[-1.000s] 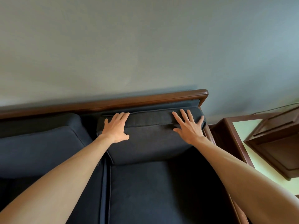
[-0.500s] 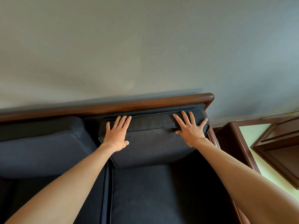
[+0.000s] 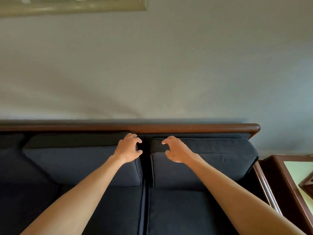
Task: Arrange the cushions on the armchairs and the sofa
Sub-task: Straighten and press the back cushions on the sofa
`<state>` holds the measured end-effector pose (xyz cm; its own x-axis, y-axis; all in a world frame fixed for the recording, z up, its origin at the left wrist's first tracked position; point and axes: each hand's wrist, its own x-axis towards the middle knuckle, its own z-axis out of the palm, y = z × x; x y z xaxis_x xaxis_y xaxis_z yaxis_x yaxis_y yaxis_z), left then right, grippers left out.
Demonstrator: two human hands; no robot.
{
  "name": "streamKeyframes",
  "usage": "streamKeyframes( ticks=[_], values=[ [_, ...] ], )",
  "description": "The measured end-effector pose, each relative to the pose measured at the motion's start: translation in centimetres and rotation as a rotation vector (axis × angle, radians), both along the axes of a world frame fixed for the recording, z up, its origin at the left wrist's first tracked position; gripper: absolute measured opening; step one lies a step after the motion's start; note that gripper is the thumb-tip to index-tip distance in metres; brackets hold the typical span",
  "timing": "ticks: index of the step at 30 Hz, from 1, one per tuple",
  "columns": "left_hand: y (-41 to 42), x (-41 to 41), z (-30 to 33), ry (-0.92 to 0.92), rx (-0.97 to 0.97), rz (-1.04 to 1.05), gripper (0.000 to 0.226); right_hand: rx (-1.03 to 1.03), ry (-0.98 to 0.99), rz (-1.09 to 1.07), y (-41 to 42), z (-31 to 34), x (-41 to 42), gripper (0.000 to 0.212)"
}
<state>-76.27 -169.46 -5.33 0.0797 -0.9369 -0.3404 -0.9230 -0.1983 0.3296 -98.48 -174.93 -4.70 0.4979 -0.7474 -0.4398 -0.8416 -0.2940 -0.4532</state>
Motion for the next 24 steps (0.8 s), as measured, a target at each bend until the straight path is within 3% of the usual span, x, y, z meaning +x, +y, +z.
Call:
streamKeyframes(
  ticks=[4, 7, 14, 19, 24],
  values=[
    [2.3, 9.1, 1.6, -0.023, -0.030, 0.050, 0.052, -0.016, -0.061, 0.080, 2.3, 0.8, 10.8, 0.050],
    [4.0, 16.7, 1.3, -0.075, 0.002, 0.064, 0.072, -0.074, -0.043, 0.104, 3.5, 0.5, 17.2, 0.055],
    [7.4, 31.4, -1.6, -0.210, 0.107, -0.013, 0.106, -0.174, 0.281, 0.114, 4.5, -3.0, 25.7, 0.108],
    [7.9, 35.7, -3.0, -0.269, 0.075, -0.124, 0.125, -0.248, 0.510, 0.138, 5.1, -4.2, 27.7, 0.134],
    [8.5, 35.8, -4.9, -0.351, 0.045, -0.164, 0.135, -0.321, 0.602, 0.146, 6.0, -4.7, 28.2, 0.131]
  ],
)
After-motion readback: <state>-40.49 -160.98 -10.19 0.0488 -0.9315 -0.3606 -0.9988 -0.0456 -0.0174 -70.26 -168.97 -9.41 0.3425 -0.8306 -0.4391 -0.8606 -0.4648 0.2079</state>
